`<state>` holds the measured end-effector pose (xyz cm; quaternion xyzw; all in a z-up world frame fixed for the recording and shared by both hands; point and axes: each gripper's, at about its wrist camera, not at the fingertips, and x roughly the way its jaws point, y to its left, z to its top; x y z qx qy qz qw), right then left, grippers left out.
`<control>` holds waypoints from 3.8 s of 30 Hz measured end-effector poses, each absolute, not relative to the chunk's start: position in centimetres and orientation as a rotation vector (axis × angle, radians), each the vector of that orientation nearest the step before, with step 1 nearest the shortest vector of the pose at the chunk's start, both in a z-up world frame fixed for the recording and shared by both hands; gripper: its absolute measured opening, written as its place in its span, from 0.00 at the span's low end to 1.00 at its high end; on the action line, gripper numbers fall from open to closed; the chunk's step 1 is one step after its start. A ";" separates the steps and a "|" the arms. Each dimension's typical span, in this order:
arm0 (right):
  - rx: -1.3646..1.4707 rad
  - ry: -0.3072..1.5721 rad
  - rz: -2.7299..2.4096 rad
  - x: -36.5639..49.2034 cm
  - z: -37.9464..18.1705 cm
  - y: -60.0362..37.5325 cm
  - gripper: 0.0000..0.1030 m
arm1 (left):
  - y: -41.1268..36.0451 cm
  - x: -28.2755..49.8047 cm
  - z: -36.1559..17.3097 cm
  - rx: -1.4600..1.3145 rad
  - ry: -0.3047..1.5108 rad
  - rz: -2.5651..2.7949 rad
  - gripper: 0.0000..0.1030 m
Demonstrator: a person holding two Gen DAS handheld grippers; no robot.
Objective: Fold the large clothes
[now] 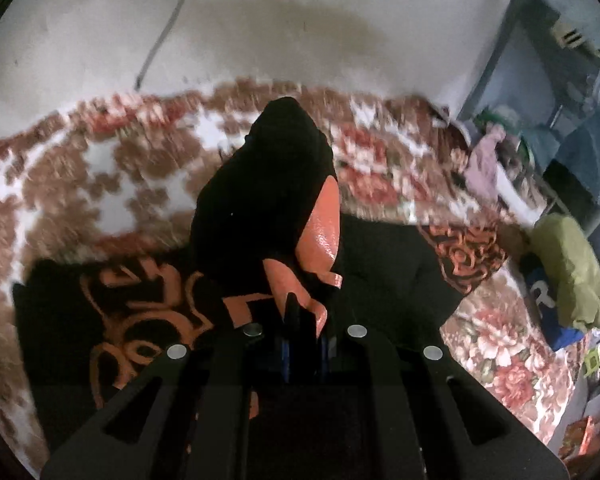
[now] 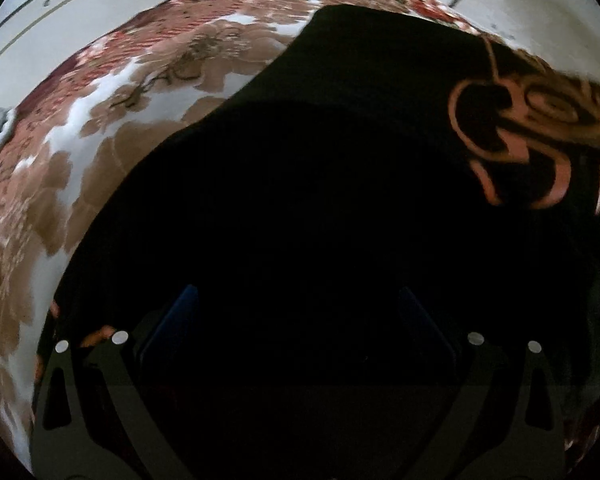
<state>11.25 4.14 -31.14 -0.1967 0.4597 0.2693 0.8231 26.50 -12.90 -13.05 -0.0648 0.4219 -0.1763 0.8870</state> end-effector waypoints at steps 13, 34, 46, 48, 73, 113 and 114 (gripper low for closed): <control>-0.423 0.954 0.711 10.2 -30.9 2.4 0.95 | -23.9 28.6 -24.2 0.298 1.009 -0.206 0.12; -0.481 0.861 0.765 7.7 -25.9 -2.4 0.95 | -25.2 25.1 -15.6 0.319 1.011 -0.310 0.85; -0.396 0.779 0.646 14.4 -19.6 -12.9 0.95 | -7.6 28.5 -6.7 0.142 0.948 -0.193 0.95; -0.355 0.819 0.597 17.8 -19.7 -14.8 0.95 | -3.6 28.2 -9.3 0.092 0.978 -0.107 0.95; -0.216 0.950 0.478 30.4 -26.8 -26.3 0.95 | 8.7 23.7 -27.3 0.076 1.219 0.089 0.96; 0.303 1.008 -0.179 27.9 -23.1 -71.3 0.95 | -32.7 27.5 -22.6 0.002 1.037 -0.332 0.95; 0.328 1.012 -0.197 28.4 -23.2 -72.6 0.95 | -33.0 27.7 -22.8 0.014 1.031 -0.326 0.95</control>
